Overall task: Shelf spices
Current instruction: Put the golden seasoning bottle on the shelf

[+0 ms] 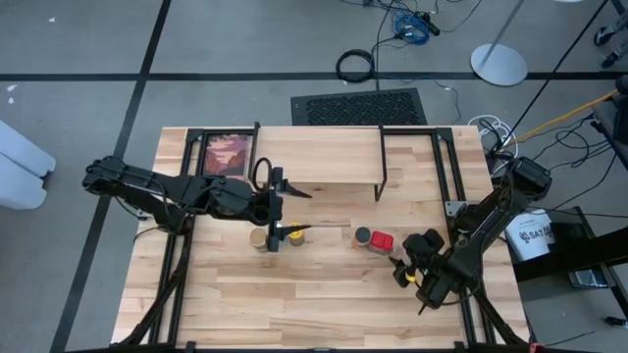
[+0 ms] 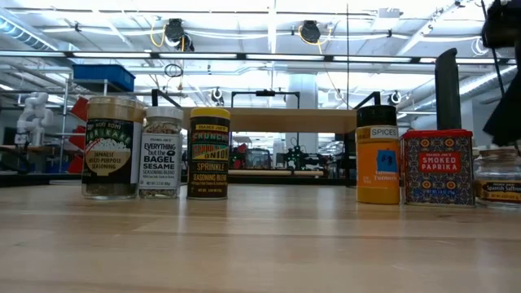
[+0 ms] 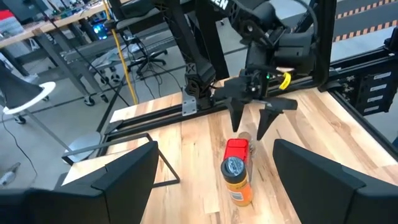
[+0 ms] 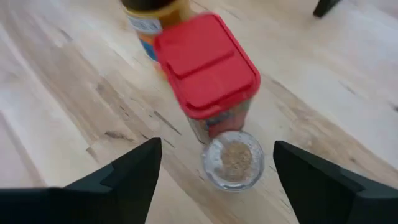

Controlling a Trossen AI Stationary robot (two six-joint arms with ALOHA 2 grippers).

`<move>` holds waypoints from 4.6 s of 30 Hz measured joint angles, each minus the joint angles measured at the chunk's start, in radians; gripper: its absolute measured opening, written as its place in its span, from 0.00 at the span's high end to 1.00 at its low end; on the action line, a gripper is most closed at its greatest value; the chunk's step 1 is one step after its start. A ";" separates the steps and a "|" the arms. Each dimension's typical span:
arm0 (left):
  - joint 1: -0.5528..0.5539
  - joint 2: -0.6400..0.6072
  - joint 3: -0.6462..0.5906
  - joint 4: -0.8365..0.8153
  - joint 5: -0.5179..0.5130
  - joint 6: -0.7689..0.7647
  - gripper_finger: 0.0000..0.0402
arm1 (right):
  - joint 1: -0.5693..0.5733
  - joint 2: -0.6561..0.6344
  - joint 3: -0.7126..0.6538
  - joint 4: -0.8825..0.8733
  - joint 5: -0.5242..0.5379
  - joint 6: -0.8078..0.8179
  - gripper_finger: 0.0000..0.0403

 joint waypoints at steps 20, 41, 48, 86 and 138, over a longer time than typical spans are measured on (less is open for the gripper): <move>-0.055 -0.001 0.000 -0.036 -0.001 -0.122 0.19 | 0.000 0.000 0.291 -0.321 0.031 -0.164 0.26; -0.074 -0.001 -0.010 -0.104 -0.127 -0.246 0.32 | 0.003 -0.112 0.460 -0.415 0.081 -0.613 0.82; -0.074 -0.002 -0.079 -0.090 -0.187 -0.325 0.41 | -0.005 -0.178 0.460 -0.420 0.083 -0.651 0.99; -0.240 -0.069 -0.100 -0.468 -0.224 -0.713 0.43 | -0.019 -0.229 0.460 -0.458 0.081 -0.717 0.96; -0.208 0.157 -0.123 -0.860 -0.218 -0.833 0.01 | -0.099 -0.223 0.460 -0.450 0.076 -0.880 0.96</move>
